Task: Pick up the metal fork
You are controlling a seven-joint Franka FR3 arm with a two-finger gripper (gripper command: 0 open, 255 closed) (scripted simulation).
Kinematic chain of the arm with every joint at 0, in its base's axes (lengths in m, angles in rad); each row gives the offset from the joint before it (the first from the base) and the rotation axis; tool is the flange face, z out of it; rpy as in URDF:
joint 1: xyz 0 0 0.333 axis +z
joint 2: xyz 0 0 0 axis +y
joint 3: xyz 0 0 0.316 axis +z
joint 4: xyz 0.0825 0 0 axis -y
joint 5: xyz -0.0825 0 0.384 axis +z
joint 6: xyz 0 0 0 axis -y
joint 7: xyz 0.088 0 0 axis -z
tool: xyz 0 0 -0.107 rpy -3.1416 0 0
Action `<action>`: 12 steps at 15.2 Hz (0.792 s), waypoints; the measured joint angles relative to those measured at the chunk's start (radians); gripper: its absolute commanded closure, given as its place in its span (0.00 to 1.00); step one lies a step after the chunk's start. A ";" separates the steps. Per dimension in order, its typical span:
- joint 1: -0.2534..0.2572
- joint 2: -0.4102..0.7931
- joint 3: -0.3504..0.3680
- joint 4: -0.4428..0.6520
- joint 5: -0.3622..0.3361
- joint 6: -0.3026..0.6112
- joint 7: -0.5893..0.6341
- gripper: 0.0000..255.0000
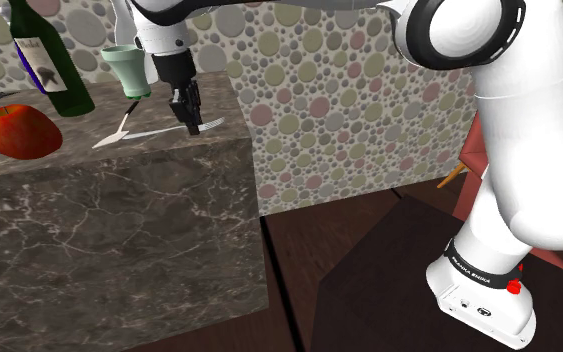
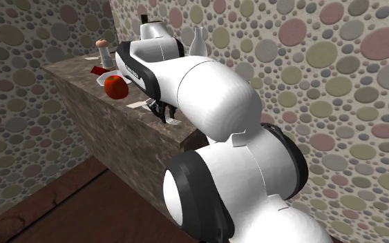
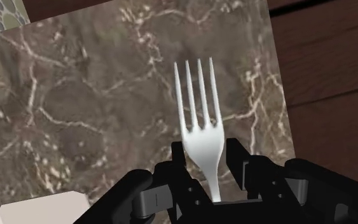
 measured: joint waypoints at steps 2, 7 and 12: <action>-0.001 -0.001 0.000 -0.002 0.000 0.002 -0.001 1.00; 0.006 0.019 -0.003 0.075 -0.005 -0.059 -0.005 1.00; 0.029 0.067 -0.006 0.223 -0.015 -0.159 -0.009 1.00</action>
